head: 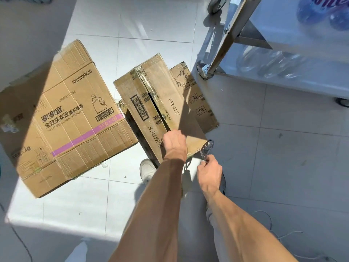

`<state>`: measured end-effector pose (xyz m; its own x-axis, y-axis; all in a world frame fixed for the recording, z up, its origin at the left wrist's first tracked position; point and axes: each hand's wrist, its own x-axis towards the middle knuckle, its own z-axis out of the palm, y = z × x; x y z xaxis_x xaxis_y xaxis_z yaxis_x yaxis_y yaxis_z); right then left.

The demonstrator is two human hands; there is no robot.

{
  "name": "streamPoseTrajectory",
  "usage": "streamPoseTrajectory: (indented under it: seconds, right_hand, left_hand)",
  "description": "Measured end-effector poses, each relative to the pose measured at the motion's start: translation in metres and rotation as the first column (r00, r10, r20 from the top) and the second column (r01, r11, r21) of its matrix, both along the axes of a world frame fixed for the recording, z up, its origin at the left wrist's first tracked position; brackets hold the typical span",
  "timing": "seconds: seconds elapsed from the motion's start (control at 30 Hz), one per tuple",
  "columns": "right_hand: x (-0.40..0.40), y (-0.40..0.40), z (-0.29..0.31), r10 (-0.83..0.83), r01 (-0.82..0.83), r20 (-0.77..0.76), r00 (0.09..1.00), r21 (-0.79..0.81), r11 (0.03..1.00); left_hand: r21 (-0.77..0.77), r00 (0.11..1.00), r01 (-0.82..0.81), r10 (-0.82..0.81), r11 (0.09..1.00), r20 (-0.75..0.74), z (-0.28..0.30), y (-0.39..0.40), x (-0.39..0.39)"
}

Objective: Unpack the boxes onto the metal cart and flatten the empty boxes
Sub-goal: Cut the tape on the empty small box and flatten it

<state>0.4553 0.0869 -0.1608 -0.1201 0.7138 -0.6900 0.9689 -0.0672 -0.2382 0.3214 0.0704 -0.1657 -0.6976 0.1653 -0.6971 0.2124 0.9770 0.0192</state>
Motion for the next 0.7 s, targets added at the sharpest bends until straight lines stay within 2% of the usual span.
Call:
streamPoseTrajectory:
  seconds: [0.13, 0.27, 0.4, 0.5, 0.7]
  right_hand:
    - [0.002, -0.002, -0.007, -0.174, 0.174, -0.024, 0.984, -0.026, 0.984]
    - [0.003, -0.007, -0.012, -0.313, 0.309, -0.046, 0.949, -0.077, 0.948]
    - [0.007, -0.008, -0.013, -0.334, 0.316, -0.133, 0.933, -0.138, 0.938]
    - [0.007, -0.007, -0.012, -0.279, 0.252, -0.109, 0.954, -0.205, 0.946]
    - [0.001, -0.007, -0.018, -0.309, 0.288, -0.067, 0.949, -0.223, 0.931]
  left_hand:
    - [0.1, 0.945, -0.326, 0.319, 0.94, 0.075, -0.008, 0.018, 0.005]
    - [0.149, 0.892, -0.451, 0.451, 0.88, 0.034, -0.005, 0.024, 0.009]
    - [0.116, 0.892, -0.451, 0.452, 0.885, 0.017, -0.003, 0.02, 0.01]
    - [0.109, 0.884, -0.467, 0.463, 0.878, 0.063, -0.001, 0.021, 0.009]
    - [0.114, 0.888, -0.46, 0.455, 0.881, 0.068, -0.003, 0.022, 0.003]
